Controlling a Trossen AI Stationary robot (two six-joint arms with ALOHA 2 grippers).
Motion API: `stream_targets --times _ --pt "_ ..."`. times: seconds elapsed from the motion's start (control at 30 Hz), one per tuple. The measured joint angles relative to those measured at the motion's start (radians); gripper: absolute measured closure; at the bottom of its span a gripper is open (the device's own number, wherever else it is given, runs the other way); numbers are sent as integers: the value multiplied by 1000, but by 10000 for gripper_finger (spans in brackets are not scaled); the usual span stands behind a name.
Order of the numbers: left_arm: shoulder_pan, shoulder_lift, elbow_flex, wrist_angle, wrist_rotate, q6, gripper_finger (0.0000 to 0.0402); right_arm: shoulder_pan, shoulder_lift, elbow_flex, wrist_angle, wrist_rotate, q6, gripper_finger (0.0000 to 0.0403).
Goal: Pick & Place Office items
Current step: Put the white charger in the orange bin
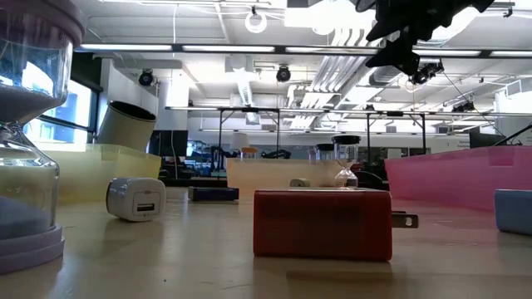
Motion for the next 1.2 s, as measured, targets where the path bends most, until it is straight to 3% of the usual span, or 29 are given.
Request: stream_targets --times 0.1,0.27,0.47,0.9,1.07,1.2 --pt "0 0 0 0 0 53 41 0 0 0 0 -24 0 168" --pt "1 0 -2 -9 11 304 41 0 0 0 -1 -21 0 168" --pt "4 0 -3 -11 201 567 41 0 0 0 -10 -51 27 168" --pt "22 55 -16 -22 213 595 41 27 6 0 -45 -40 104 168" --pt "28 66 -16 -22 349 606 41 64 6 0 -46 32 107 168" --pt "3 69 -16 -27 502 604 41 112 6 0 -46 173 155 168"
